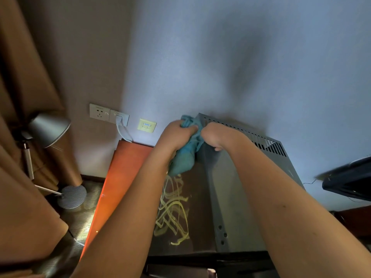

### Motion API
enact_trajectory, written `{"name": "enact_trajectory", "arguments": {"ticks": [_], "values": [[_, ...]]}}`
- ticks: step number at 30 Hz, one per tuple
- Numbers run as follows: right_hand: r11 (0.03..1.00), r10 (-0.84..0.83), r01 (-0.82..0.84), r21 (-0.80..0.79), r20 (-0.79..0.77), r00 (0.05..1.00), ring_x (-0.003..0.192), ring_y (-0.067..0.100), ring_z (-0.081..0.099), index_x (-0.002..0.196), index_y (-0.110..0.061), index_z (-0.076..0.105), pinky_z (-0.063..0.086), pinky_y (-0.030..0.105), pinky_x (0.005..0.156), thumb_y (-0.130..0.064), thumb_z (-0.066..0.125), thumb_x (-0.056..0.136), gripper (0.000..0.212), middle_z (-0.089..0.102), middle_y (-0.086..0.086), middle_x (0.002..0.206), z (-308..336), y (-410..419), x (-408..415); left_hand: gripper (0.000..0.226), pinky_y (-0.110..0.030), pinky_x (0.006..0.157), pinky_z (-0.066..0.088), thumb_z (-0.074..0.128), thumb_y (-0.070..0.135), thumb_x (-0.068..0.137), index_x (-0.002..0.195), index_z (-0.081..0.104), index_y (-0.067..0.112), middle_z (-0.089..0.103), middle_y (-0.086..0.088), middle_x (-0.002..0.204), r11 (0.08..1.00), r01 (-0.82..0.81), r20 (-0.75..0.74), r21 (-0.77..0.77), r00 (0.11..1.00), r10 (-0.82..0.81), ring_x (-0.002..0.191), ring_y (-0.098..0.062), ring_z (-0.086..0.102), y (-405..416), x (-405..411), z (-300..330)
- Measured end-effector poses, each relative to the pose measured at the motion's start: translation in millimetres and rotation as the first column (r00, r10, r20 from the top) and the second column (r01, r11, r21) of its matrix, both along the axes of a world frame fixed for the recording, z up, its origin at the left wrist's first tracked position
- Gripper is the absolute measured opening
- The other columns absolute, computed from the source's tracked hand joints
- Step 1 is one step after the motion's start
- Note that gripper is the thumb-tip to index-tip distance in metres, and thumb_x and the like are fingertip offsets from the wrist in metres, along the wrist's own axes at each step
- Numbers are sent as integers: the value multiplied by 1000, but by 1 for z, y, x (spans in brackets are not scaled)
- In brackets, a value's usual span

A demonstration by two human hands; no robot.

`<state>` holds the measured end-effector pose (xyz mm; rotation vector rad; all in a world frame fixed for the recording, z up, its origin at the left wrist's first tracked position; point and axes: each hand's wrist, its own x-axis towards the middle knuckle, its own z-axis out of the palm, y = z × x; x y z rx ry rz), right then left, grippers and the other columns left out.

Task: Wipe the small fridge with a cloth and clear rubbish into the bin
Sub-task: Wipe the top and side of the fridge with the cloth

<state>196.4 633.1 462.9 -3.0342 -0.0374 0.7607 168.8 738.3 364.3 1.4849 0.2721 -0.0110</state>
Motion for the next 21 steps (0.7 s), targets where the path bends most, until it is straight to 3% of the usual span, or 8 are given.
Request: {"name": "enact_trajectory", "arguments": {"ticks": [3,7,10,12,13,17,19,21], "values": [[1000,11,-11,17,-2,1000,57,22,44,71,-9,41,39,26,46,-3,31,104,34,44,10,70,2,0,1,20,-42,86,58,61,38,90,97,74,24,75,2,95,997,-62,79,54,995,58,90,-21,71,-1,18,10],[1000,-8,8,18,-1,1000,57,23,45,71,-14,35,39,28,49,-3,31,102,33,35,8,69,-1,-1,4,32,-44,94,54,51,38,96,111,69,16,71,-8,109,985,-68,-74,156,994,81,100,-27,66,-3,26,-20],[998,-46,47,33,-22,999,62,25,48,108,-9,53,41,28,52,-7,29,104,24,36,11,75,-2,0,5,40,-37,91,49,48,36,101,123,65,9,67,-16,122,957,54,-226,284,974,12,108,-32,63,-7,6,-51],[994,-84,88,67,-56,995,70,23,50,149,-11,39,46,28,60,-11,30,105,44,49,14,93,-2,1,6,45,-37,93,49,52,41,99,127,64,8,66,-15,126,945,124,-289,304,957,-33,111,-32,62,-7,-13,-67],[991,-100,105,82,-70,993,72,22,49,156,-16,28,47,28,65,-15,31,105,51,51,12,98,-2,1,7,43,-38,93,51,56,42,97,123,67,10,68,-14,122,948,139,-300,286,953,-49,107,-31,64,-6,-20,-71],[976,-165,174,132,-74,984,66,15,46,157,-17,27,45,25,59,-27,39,106,54,51,6,89,-5,0,11,26,-46,85,59,67,41,87,93,73,17,75,-9,93,992,71,-218,104,975,-47,84,-26,72,0,-19,-43],[967,-198,206,151,-71,978,64,14,45,155,-13,30,43,25,56,-32,42,106,53,50,6,89,-8,0,13,21,-46,84,61,67,37,87,89,75,17,76,-7,87,1000,8,-108,-8,994,-8,83,-26,74,-1,-10,-19],[962,-205,217,168,-84,975,66,15,45,155,-12,31,44,24,58,-31,41,108,52,49,7,91,-9,1,12,19,-41,80,59,66,36,89,86,75,19,76,-3,84,999,-35,-16,-10,999,35,82,-24,74,-2,-1,-3]]}}
